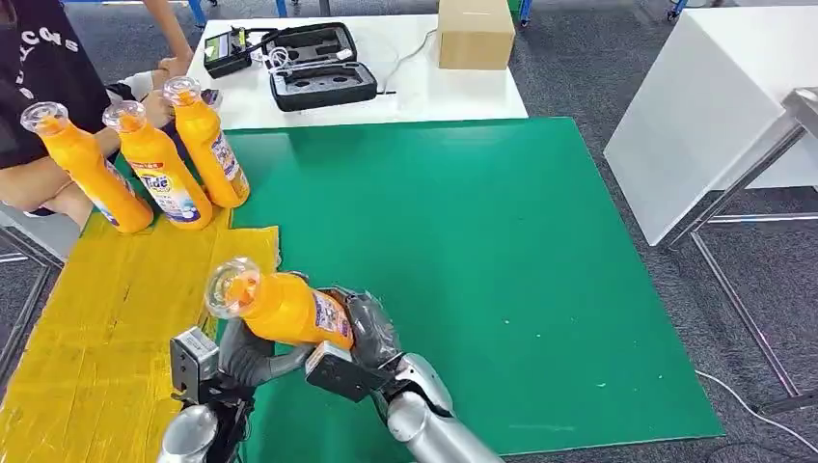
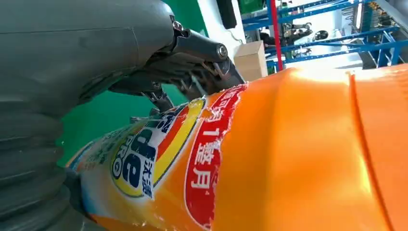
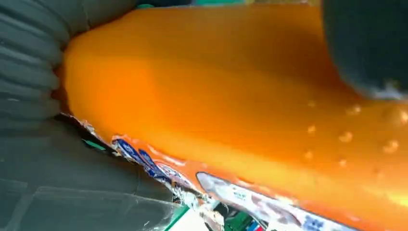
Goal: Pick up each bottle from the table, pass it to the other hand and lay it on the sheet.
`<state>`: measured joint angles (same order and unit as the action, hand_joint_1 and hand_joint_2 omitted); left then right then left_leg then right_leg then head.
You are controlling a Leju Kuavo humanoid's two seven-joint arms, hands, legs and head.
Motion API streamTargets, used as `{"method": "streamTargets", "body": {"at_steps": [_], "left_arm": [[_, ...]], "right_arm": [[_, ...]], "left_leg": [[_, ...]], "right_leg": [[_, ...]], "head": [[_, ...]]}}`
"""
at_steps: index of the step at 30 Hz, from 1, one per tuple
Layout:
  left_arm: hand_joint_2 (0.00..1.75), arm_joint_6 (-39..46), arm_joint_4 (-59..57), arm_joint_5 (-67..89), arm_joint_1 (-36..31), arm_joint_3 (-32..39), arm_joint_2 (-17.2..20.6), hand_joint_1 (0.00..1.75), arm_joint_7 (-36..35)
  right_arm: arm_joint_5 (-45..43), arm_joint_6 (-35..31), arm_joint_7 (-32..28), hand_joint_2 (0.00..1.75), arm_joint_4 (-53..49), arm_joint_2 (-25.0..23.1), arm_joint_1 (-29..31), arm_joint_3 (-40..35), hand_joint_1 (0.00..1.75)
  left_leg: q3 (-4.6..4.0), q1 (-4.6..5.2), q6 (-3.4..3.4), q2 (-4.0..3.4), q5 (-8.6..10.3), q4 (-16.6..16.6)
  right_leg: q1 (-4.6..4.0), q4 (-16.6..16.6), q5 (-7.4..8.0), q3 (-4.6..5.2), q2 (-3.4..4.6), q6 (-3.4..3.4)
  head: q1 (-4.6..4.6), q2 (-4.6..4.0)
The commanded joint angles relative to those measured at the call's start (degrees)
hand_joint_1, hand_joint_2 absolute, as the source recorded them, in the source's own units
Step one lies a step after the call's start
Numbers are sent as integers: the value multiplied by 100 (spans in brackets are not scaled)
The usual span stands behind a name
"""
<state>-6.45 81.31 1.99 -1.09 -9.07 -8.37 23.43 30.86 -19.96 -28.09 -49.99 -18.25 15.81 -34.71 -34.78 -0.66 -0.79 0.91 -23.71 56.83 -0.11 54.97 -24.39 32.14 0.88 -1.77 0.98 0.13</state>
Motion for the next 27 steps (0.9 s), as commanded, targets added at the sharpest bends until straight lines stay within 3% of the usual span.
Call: {"method": "streamTargets", "body": {"at_steps": [1, 14, 15, 16, 17, 18, 19, 20, 27], "left_arm": [[175, 49, -325, -109, -451, -7, -64, 175, -6], [175, 75, -21, -184, -422, -20, -27, 175, 5], [175, 90, 1, -174, -421, -15, -21, 175, -3], [175, 90, 1, -174, -421, -15, -21, 175, -3], [175, 104, 36, -166, -419, -7, -12, 175, -12], [175, 150, 57, -122, -417, -4, -3, 175, -20], [175, 150, 57, -122, -417, -4, -3, 175, -20], [175, 159, 113, -113, -405, 7, 12, 175, -24], [175, 397, 365, 96, -357, 159, 34, 175, -39]], "right_arm": [[73, -4, -54, 175, 539, 124, -102, -450, 175], [-48, -37, -124, 175, 326, 181, -222, -80, 175], [-89, -23, -134, 175, 263, 183, -243, -33, 147], [-89, -23, -134, 175, 263, 183, -243, -33, 147], [-153, -21, -148, 175, 167, 189, -280, 31, 134], [-180, -2, -160, 175, 83, 200, -308, 65, 61], [-180, -2, -160, 175, 83, 200, -308, 65, 61], [-197, -36, -181, 175, -69, 224, -356, 111, 0], [-314, 109, -138, 175, -1200, 367, -683, 292, 0]], "left_leg": [[28, -2, 0, 14, -6, -8], [22, -4, 0, 22, -5, -6], [13, -3, 0, 17, -2, -5], [26, -3, 0, 22, -7, -6], [36, -2, 0, 26, -12, -5], [17, -3, 0, 21, -4, -5], [30, -2, 0, 24, -9, -6], [19, -4, 1, 20, -5, -4], [22, -1, -1, 13, -12, 1]], "right_leg": [[-4, -12, -11, -37, -26, 0], [-5, -11, -13, -33, -35, -1], [-4, -8, -8, -20, -27, 0], [-5, -10, -16, -36, -37, 0], [-5, -9, -23, -48, -44, -1], [-4, -9, -12, -26, -33, 0], [-4, -9, -19, -41, -41, -1], [-5, -8, -13, -28, -33, 0], [-3, -2, -18, -31, -28, -2]], "head": [[-4, 0], [-2, 0], [-2, 0], [-2, 0], [-2, 0], [-2, 0], [-2, 0], [-4, 0], [-2, 0]]}}
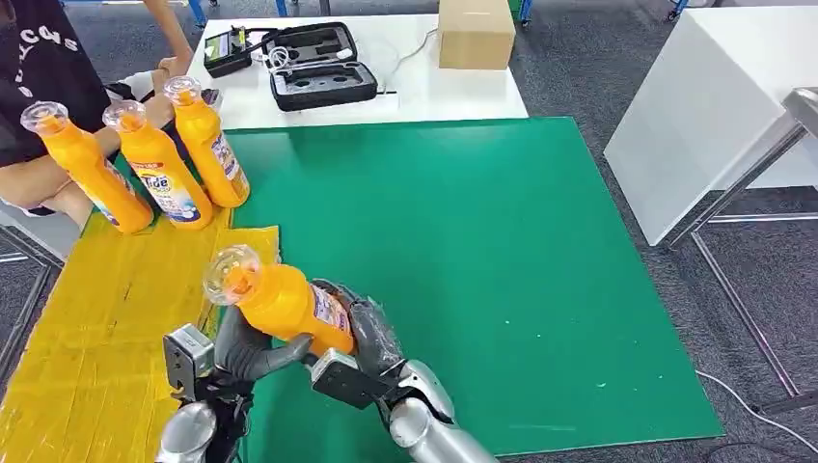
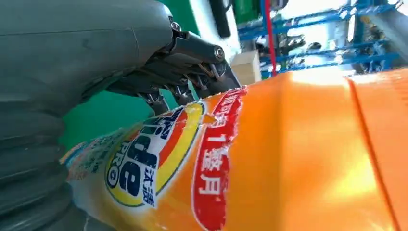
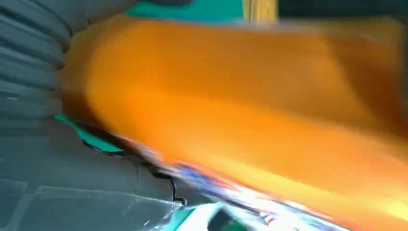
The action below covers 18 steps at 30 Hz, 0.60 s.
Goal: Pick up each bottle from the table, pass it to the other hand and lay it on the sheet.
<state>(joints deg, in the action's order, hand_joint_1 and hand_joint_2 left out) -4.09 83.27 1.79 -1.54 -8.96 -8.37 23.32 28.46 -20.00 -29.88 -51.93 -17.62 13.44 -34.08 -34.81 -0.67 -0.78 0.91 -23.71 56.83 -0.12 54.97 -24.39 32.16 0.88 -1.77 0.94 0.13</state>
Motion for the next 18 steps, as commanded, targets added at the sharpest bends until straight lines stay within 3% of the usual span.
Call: {"method": "streamTargets", "body": {"at_steps": [1, 5, 7, 14, 18], "left_arm": [[175, 116, 210, 26, -297, 194, 34, 175, -5], [175, 236, 451, 131, -299, 331, 93, 175, 59], [175, 853, 659, 776, -361, 440, 105, 175, 167], [175, 853, 691, 779, -376, 454, 114, 175, 128], [175, 2110, 884, 2497, -526, 546, 188, 175, 27]], "right_arm": [[-87, 117, 41, 175, -1173, 314, -496, 263, 0], [-114, 123, 50, 175, -1805, 323, -689, 375, 0], [-39, 108, 59, 175, -2360, 293, -882, 463, 0], [-17, 132, 106, 175, -2431, 302, -897, 463, 0], [25, -6, -10, 175, -3014, 365, -1067, 658, 0]], "left_leg": [[12, 1, -1, 8, -5, -2], [6, 2, -1, 4, -4, -1], [7, -1, 1, 3, -6, 0], [8, 0, 0, 4, -4, -3], [29, 1, -1, 10, -15, 0]], "right_leg": [[-1, -3, -10, -19, -18, -1], [0, -1, -8, -12, -13, -1], [-3, -1, -9, -15, -13, 0], [-2, -4, -6, -15, -12, -1], [-2, -1, -21, -40, -26, -1]], "head": [[0, 0], [0, 0], [0, 0], [0, 0], [0, 0]]}}
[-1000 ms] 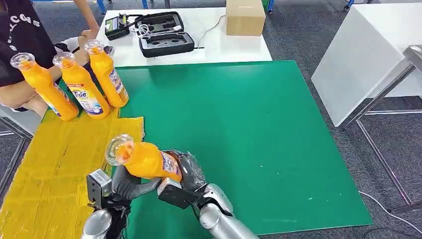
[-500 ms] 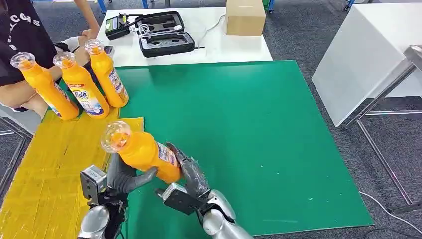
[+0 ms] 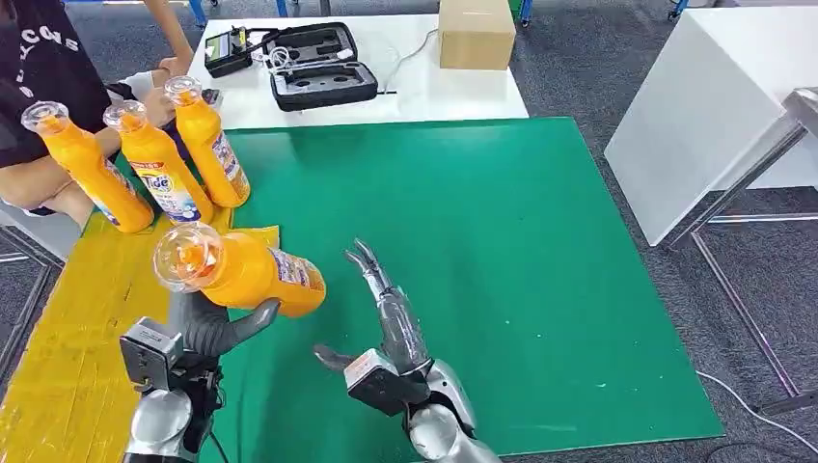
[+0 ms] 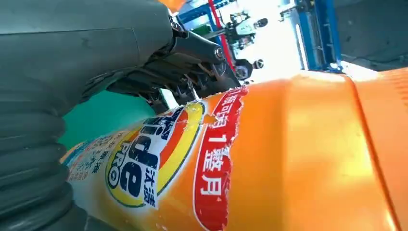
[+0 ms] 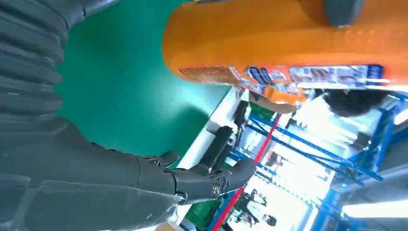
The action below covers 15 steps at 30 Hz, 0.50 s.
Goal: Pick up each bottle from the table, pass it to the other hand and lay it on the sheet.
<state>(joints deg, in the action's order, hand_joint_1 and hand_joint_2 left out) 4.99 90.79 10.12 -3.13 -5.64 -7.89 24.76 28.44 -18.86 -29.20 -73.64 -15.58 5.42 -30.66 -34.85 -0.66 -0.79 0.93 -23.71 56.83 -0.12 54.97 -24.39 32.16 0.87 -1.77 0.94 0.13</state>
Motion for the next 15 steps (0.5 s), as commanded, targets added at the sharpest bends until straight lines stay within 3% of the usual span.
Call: {"method": "streamTargets", "body": {"at_steps": [1, 2, 6, 8, 10, 11, 12, 13, 15], "left_arm": [[175, 1792, 131, 2800, -449, 230, 209, 175, -358], [175, 2120, 84, 3682, -509, 297, 271, 175, -679], [175, 2380, -68, 4460, -568, 391, 363, 175, -917], [175, 2705, -434, 6371, -672, 432, 500, 175, -1748], [175, 2529, -1165, 7979, -891, 246, 941, 175, -2362], [175, 2522, -1556, 7988, -1084, 46, 1159, 175, -2547], [175, 2381, -2036, 7988, -1413, -768, 1796, 175, -3272], [175, 2238, -2517, 7988, -1718, -1188, 2035, 175, -3617], [175, 2105, -3195, 7988, -2074, -1500, 2130, 175, -3805]], "right_arm": [[47, -157, -67, 175, -1185, 199, -329, 432, 0], [-12, -103, -71, 175, -1420, 227, -365, 523, 0], [-56, 9, 12, 175, -1719, 250, -429, 664, 0], [-162, 6, -40, 175, -2052, 273, -524, 865, 0], [-332, 27, -71, 175, -2375, 345, -581, 1089, 0], [-335, -39, -123, 175, -2484, 363, -595, 1176, 0], [-316, -125, -184, 175, -2568, 358, -592, 1289, 0], [-406, -62, -185, 175, -2641, 390, -585, 1358, 0], [-436, -75, -218, 175, -2715, 376, -600, 1454, 0]], "left_leg": [[5, -1, 0, 6, -3, 0], [17, 0, 0, 14, -11, 5], [51, 2, 1, 13, -25, 4], [35, 1, 0, 2, -14, -2], [28, 5, 0, 13, -4, -10], [26, 3, 1, 14, -3, -9], [44, 5, 3, 27, -3, -16], [25, 5, 2, 40, 7, -15], [29, 3, 3, 70, 9, -14]], "right_leg": [[-2, -1, -7, -9, -15, 0], [-2, 3, -19, -26, -29, -1], [-2, 4, -35, -61, -37, -1], [-2, -4, -17, -40, -19, -1], [3, -6, -13, -33, -26, -1], [1, -6, -11, -31, -27, 0], [2, -10, -18, -51, -45, 2], [4, -8, -11, -33, -52, 1], [1, -7, -15, -46, -83, 3]], "head": [[0, 0], [0, 0], [0, 0], [0, 0], [2, 0], [0, 0], [0, 0], [0, 0], [-2, 0]]}}
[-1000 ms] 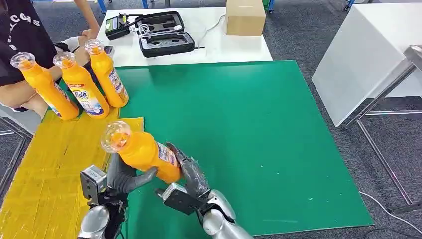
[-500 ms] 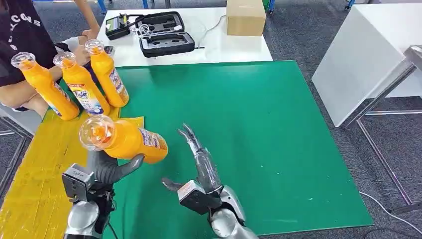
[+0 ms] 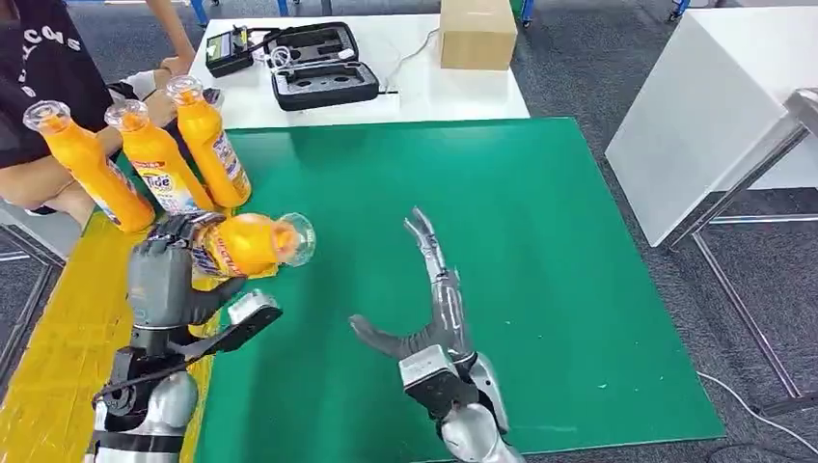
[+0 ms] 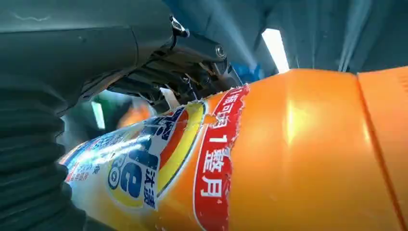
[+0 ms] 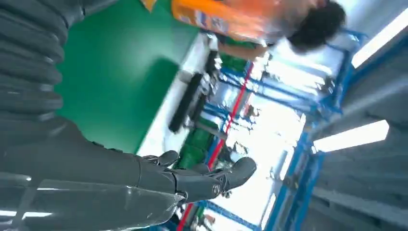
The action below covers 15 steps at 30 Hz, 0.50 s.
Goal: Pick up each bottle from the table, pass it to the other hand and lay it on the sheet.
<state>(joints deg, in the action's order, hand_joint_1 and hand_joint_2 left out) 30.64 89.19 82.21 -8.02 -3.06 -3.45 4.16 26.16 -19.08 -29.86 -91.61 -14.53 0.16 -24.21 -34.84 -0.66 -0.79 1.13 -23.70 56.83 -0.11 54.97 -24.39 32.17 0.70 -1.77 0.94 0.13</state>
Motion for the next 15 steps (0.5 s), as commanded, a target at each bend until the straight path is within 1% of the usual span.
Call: {"method": "streamTargets", "body": {"at_steps": [1, 2, 3, 4, 5, 6, 7, 8, 9, 10, 11, 12, 13, 14, 15], "left_arm": [[175, -565, -3312, 779, -1674, -1635, 1579, 175, -1617], [175, -706, -3563, 778, -1745, -1459, 1462, 175, -1497], [175, -851, -3757, 779, -1818, -1398, 1412, 175, -1417], [175, -846, -3814, 779, -1843, -1411, 1408, 175, -1416], [175, -846, -3814, 779, -1843, -1411, 1408, 175, -1416], [175, -846, -3814, 779, -1843, -1411, 1408, 175, -1416], [175, -1046, -4046, 779, -1931, -1553, 1422, 175, -1570], [175, -1062, -4223, 779, -2000, -1651, 1447, 175, -1730], [175, -878, -4492, 779, -2108, -1827, 1486, 175, -1956], [175, -671, -4799, 779, -2173, -1628, 1382, 175, -1899], [175, -500, -5055, 779, -2251, -1574, 1360, 19, -1893], [175, -328, -5370, 779, -2382, -1873, 1453, 0, -2296], [175, -222, -5519, 779, -2413, -1815, 1443, 0, -2324], [175, -98, -5659, 779, -2423, -1645, 1394, 0, -2294], [175, -97, -5728, 741, -2420, -1414, 1324, 0, -2222]], "right_arm": [[-208, -69, -159, 175, -949, 267, -91, 834, 0], [-199, -95, -161, 175, -986, 276, -113, 851, 0], [-195, -115, -166, 175, -1005, 276, -123, 871, 0], [-195, -108, -170, 175, -1010, 280, -125, 877, 0], [-195, -108, -170, 175, -1010, 280, -125, 877, 0], [-195, -108, -170, 175, -1010, 280, -125, 877, 0], [-220, -91, -163, 175, -983, 263, -124, 903, 0], [-235, -55, -157, 175, -956, 266, -111, 908, 0], [-240, -24, -148, 175, -908, 261, -90, 906, 0], [-241, 0, -143, 175, -825, 273, -59, 879, 0], [-240, -1, -148, 175, -763, 285, -38, 854, 0], [-241, -12, -155, 175, -694, 293, -10, 814, 0], [-246, -28, -158, 175, -662, 295, 0, 793, 0], [-254, -43, -152, 175, -637, 314, -3, 775, 0], [-266, -32, -124, 175, -624, 327, -10, 783, 0]], "left_leg": [[16, 1, 2, 40, 9, -9], [29, -2, 4, 29, 4, -7], [24, 3, 2, 11, 6, -12], [40, 3, 3, 9, 1, -13], [24, 5, 2, 5, 4, -11], [39, 4, 5, 11, 2, -13], [21, -2, 5, -1, 2, -4], [20, -2, 5, -4, 1, -4], [37, -1, 4, -3, -7, -4], [21, 0, 6, -10, 2, -7], [37, 0, 6, -6, -3, -10], [23, 1, 6, -10, 2, -8], [41, 0, 8, -11, -4, -9], [24, 0, 7, -13, 1, -7], [32, 1, 7, -7, -1, -9]], "right_leg": [[0, -4, -9, -27, -50, 1], [-4, -4, -11, -38, -46, 4], [0, -7, -4, -22, -31, 4], [0, -7, -11, -39, -37, 4], [3, -7, -5, -24, -27, 1], [1, -9, -12, -44, -32, 1], [-3, -3, -5, -26, -12, 1], [-2, -1, -4, -23, -9, 1], [-1, -1, -15, -43, -18, -1], [0, -1, -3, -21, -9, 0], [-2, -5, -10, -42, -17, 0], [0, -3, -3, -26, -10, 1], [-3, -5, -10, -45, -14, 2], [-2, -3, -3, -27, -7, 2], [-1, -4, -7, -37, -14, 2]], "head": [[-2, 0], [0, 0], [0, 0], [4, 0], [2, 0], [-2, 0], [0, 0], [2, 0], [0, 0], [0, 0], [0, 0], [0, 0], [0, 0], [0, 0], [0, 0]]}}
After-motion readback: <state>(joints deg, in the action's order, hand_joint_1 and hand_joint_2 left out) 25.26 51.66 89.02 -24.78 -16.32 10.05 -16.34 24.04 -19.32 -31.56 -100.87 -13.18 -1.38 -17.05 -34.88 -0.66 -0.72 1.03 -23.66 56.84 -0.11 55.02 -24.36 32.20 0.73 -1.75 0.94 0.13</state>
